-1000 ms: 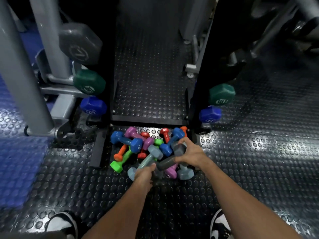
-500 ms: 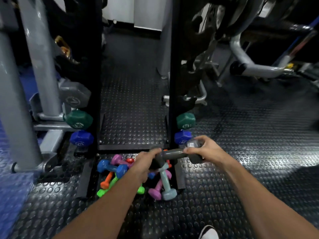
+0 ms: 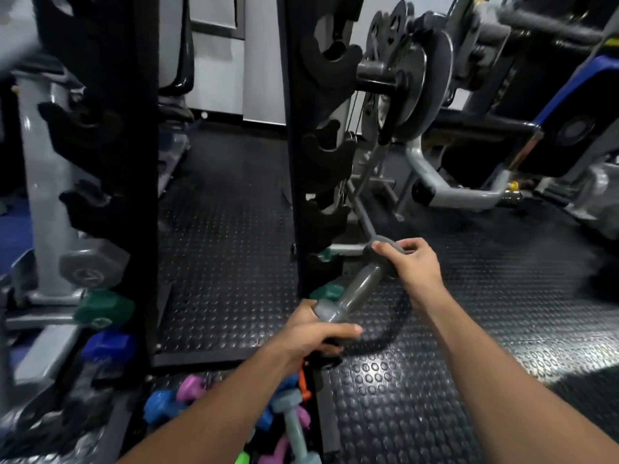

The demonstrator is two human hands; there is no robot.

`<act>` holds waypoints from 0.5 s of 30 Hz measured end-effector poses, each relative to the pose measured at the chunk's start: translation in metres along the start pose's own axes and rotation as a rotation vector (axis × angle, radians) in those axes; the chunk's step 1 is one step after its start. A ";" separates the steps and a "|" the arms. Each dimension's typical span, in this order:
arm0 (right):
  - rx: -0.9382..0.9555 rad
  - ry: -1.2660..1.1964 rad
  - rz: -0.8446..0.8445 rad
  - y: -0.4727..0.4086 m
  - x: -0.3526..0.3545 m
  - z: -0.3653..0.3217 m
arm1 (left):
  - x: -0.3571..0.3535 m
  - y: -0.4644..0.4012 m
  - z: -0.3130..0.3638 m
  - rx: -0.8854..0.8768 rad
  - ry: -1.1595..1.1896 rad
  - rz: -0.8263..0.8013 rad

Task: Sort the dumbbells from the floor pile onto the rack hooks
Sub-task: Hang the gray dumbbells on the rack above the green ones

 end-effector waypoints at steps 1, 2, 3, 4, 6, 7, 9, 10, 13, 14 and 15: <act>-0.002 -0.001 0.004 -0.006 -0.005 -0.002 | -0.004 -0.004 -0.002 -0.007 -0.021 0.003; -0.009 -0.007 -0.007 -0.013 -0.011 -0.004 | -0.008 -0.009 -0.004 -0.021 -0.030 0.032; -0.015 -0.027 -0.030 -0.020 -0.015 -0.006 | -0.013 -0.013 -0.005 -0.037 -0.038 0.065; -0.025 -0.060 -0.048 -0.029 -0.020 -0.007 | -0.018 -0.017 -0.004 -0.045 -0.036 0.101; -0.040 -0.115 -0.092 -0.045 -0.030 -0.013 | -0.025 -0.025 0.001 -0.057 -0.012 0.151; -0.040 -0.136 -0.122 -0.049 -0.033 -0.018 | -0.027 -0.030 0.005 -0.060 -0.005 0.165; -0.047 -0.184 -0.158 -0.059 -0.040 -0.026 | -0.028 -0.039 0.013 -0.072 -0.017 0.205; -0.050 -0.192 -0.169 -0.064 -0.045 -0.029 | -0.027 -0.042 0.016 -0.084 -0.042 0.225; -0.036 -0.183 -0.174 -0.076 -0.056 -0.032 | -0.027 -0.053 0.023 -0.107 -0.121 0.241; -0.030 -0.169 -0.175 -0.081 -0.059 -0.032 | -0.029 -0.055 0.025 -0.109 -0.118 0.246; -0.023 -0.158 -0.173 -0.086 -0.061 -0.031 | -0.030 -0.059 0.027 -0.109 -0.111 0.257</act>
Point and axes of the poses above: each hand's wrist, its own y-axis away from the middle knuckle, its own x-axis out of the back of the hand, z = x × y, the point moved 1 cm from there along -y, towards the middle knuckle, and after that the axes turned 7 degrees about -x, right-handed, at the moved point
